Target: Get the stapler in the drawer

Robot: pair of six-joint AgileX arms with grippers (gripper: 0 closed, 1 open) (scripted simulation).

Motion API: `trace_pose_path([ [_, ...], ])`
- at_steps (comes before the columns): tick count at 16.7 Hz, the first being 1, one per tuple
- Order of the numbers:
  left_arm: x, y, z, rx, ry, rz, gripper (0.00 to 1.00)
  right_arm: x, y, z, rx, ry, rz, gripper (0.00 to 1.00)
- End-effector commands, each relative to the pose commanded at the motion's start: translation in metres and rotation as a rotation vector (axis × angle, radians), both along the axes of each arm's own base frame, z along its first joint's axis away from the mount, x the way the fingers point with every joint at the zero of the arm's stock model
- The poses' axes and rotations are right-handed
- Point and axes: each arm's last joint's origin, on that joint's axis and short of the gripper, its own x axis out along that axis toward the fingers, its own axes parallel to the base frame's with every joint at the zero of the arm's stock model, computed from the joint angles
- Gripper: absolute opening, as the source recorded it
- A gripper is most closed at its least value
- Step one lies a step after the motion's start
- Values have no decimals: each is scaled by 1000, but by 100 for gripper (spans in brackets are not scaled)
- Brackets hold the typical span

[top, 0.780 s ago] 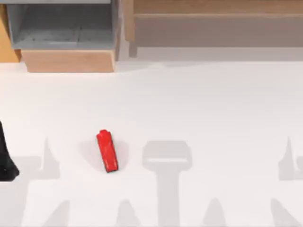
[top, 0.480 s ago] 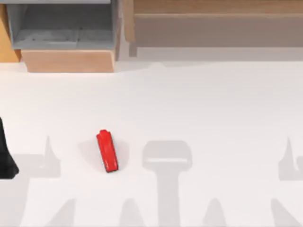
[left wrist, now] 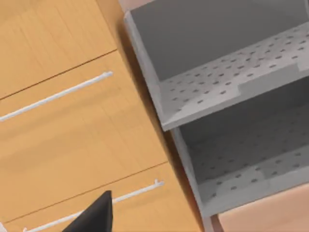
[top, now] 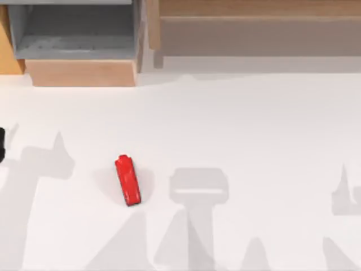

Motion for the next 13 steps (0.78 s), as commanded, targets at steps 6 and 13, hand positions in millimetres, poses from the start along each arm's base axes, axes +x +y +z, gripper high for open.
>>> trace_pose_path([
  [6, 96, 36, 24, 406, -22, 8, 100, 0, 0, 0, 0, 0, 0, 100],
  [13, 209, 109, -41, 867, -28, 26, 100, 0, 0, 0, 0, 0, 0, 100],
])
